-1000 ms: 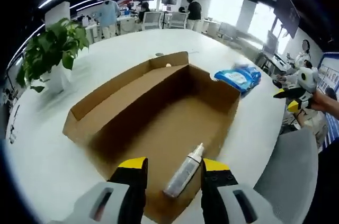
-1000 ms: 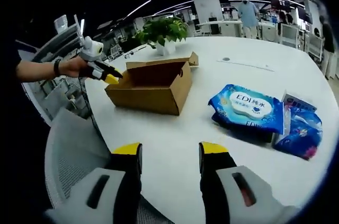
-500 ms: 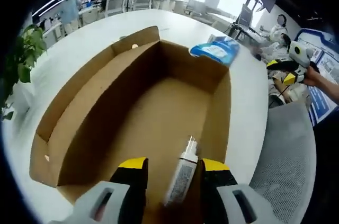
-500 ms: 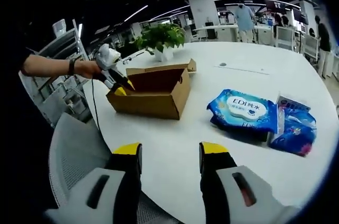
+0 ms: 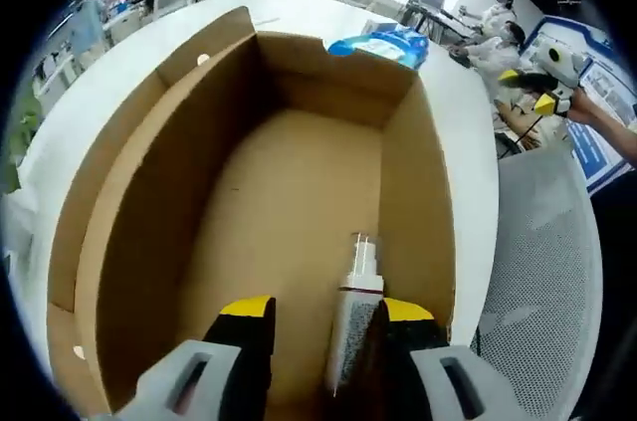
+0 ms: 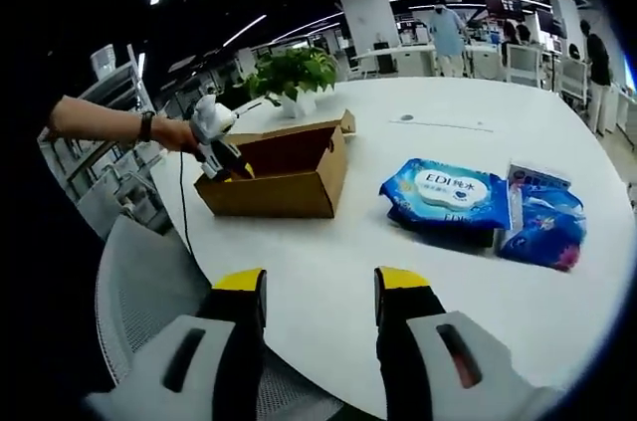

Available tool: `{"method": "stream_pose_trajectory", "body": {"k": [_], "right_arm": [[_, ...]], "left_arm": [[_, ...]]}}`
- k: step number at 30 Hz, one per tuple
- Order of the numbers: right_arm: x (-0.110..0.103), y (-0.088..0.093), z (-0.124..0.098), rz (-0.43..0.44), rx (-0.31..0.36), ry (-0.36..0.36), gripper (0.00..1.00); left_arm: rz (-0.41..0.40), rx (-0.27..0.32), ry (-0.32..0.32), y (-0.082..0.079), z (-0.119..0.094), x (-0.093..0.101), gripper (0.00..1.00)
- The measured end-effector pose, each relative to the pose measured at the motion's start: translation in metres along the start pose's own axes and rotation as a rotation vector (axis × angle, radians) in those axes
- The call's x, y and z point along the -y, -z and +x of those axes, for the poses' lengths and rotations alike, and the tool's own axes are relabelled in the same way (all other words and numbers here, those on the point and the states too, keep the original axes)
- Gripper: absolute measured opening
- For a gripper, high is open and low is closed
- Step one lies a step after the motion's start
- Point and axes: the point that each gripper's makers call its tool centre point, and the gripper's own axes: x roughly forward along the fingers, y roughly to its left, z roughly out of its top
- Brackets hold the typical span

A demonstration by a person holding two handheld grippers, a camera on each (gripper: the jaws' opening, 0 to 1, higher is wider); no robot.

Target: Operate the shoe box by opening the lid, removing the specified soft item, and placing it in the target area until the item is outside and the box remains undamaged.

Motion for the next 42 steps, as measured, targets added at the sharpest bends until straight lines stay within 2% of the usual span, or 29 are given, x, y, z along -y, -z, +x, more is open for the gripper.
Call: {"method": "stream_pose_trajectory", "body": {"k": [6,12,16,21,23,24,27,30,32,35,37,40,42], "right_arm": [[-0.004,-0.002,0.006,-0.003,0.003,-0.007,0.41],[-0.011,-0.001,0.013,-0.010,-0.003,-0.026,0.41],[-0.012,-0.001,0.014,-0.008,-0.001,-0.034,0.41],[-0.012,-0.002,0.017,-0.010,-0.002,-0.041,0.41],[-0.012,-0.005,0.018,-0.009,0.001,-0.042,0.41],[-0.013,-0.006,0.019,-0.009,0.003,-0.043,0.40],[-0.018,-0.009,0.021,-0.019,0.004,-0.052,0.41],[-0.018,-0.009,0.022,-0.024,0.003,-0.056,0.41],[-0.017,-0.009,0.021,-0.019,0.007,-0.054,0.40],[-0.016,-0.008,0.022,-0.010,0.008,-0.051,0.40],[-0.017,-0.007,0.022,-0.009,0.005,-0.051,0.40],[-0.018,-0.004,0.023,-0.007,0.002,-0.052,0.39],[-0.019,-0.002,0.024,-0.002,0.000,-0.052,0.39]], "left_arm": [[0.016,0.006,-0.019,0.000,0.001,0.003,0.44],[0.087,0.010,-0.114,-0.001,-0.007,-0.009,0.46],[0.131,0.009,-0.174,0.001,-0.010,-0.010,0.38],[0.119,0.013,-0.136,0.002,-0.005,-0.003,0.27],[0.124,0.007,-0.131,0.002,0.000,-0.003,0.28],[0.128,-0.020,-0.114,0.005,0.002,-0.002,0.28],[0.147,-0.033,-0.127,0.004,0.001,-0.005,0.29],[0.168,-0.083,-0.089,0.013,0.002,-0.003,0.28],[0.163,-0.078,-0.085,0.011,0.004,-0.004,0.28],[0.134,-0.083,-0.088,0.011,0.004,-0.006,0.31],[0.120,-0.059,-0.128,0.007,0.007,-0.015,0.28],[0.096,-0.089,-0.117,0.014,0.014,-0.012,0.25],[0.086,-0.081,-0.146,0.015,0.017,-0.011,0.21]]}}
